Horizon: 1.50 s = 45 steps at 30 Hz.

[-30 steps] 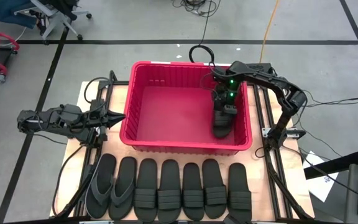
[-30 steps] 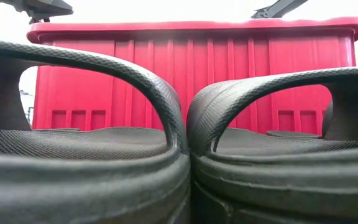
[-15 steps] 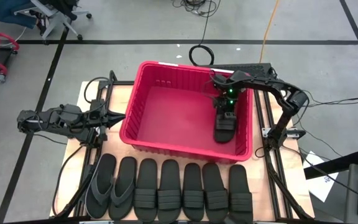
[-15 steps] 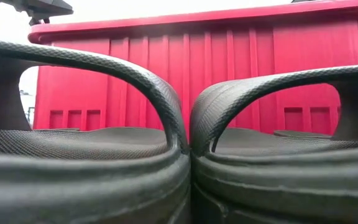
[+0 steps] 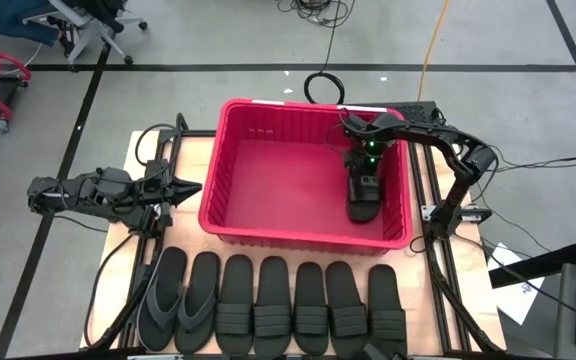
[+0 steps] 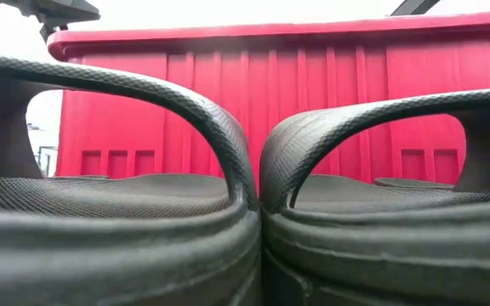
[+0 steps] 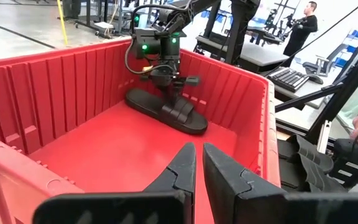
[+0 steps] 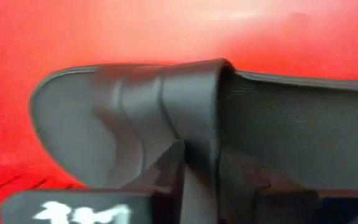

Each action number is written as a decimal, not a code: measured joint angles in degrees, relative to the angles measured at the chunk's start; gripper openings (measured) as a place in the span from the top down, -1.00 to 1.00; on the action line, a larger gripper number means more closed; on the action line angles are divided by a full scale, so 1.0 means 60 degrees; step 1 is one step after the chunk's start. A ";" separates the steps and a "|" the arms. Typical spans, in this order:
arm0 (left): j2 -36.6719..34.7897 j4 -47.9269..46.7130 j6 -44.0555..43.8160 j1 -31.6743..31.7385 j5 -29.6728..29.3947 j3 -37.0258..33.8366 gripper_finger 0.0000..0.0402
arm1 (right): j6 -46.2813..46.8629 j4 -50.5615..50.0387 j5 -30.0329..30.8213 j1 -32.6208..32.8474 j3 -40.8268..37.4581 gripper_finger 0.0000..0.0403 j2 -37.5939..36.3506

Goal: Pick and place slides into bin
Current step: Put the black slipper into the red bin

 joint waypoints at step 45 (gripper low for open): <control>-0.0004 -0.0200 0.0225 0.0000 0.0010 -0.0004 0.87 | 0.1605 0.0237 0.0219 0.0095 0.0412 0.24 -0.3013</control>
